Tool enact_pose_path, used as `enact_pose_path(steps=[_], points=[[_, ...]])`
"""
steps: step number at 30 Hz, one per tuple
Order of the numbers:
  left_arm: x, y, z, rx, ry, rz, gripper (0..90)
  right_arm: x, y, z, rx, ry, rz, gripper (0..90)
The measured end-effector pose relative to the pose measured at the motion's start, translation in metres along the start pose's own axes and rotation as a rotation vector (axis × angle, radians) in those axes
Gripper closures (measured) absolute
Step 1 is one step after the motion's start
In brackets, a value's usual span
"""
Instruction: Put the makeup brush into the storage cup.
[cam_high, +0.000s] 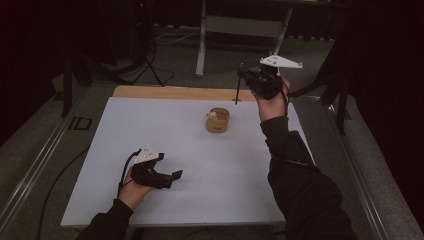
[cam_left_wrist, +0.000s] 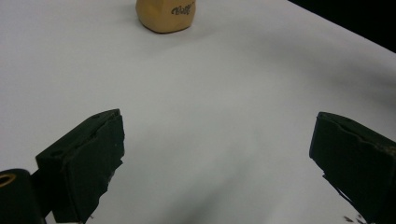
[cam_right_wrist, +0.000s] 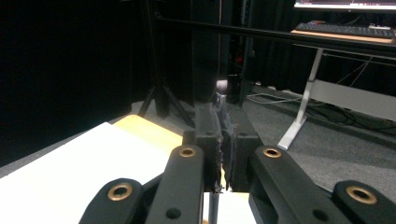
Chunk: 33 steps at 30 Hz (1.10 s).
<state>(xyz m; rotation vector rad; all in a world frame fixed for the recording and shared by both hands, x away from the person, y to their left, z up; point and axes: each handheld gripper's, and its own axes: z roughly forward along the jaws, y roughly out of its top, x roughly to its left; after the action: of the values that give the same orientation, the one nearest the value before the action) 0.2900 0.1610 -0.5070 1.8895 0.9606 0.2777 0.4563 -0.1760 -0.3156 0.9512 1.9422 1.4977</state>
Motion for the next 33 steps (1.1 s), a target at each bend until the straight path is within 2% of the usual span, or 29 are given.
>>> enact_pose_path(steps=[6,16,24,28,33], points=[[-0.002,-0.001,0.001,0.012,-0.001,0.013,3.8,-0.003,-0.002,0.012,-0.003,-0.023,-0.002,85.7],[0.0,0.0,-0.001,0.007,-0.005,0.007,3.8,-0.008,-0.008,0.03,0.001,-0.04,0.028,85.8],[0.001,0.0,-0.002,0.002,-0.002,0.005,3.8,-0.007,-0.022,0.047,0.024,-0.039,0.043,85.8],[0.001,0.001,-0.003,0.005,-0.007,0.017,3.8,-0.006,-0.03,0.054,0.033,-0.033,0.05,85.7],[0.001,0.002,-0.007,-0.019,0.004,0.018,3.8,-0.003,-0.044,0.063,0.05,-0.023,0.067,85.7]])
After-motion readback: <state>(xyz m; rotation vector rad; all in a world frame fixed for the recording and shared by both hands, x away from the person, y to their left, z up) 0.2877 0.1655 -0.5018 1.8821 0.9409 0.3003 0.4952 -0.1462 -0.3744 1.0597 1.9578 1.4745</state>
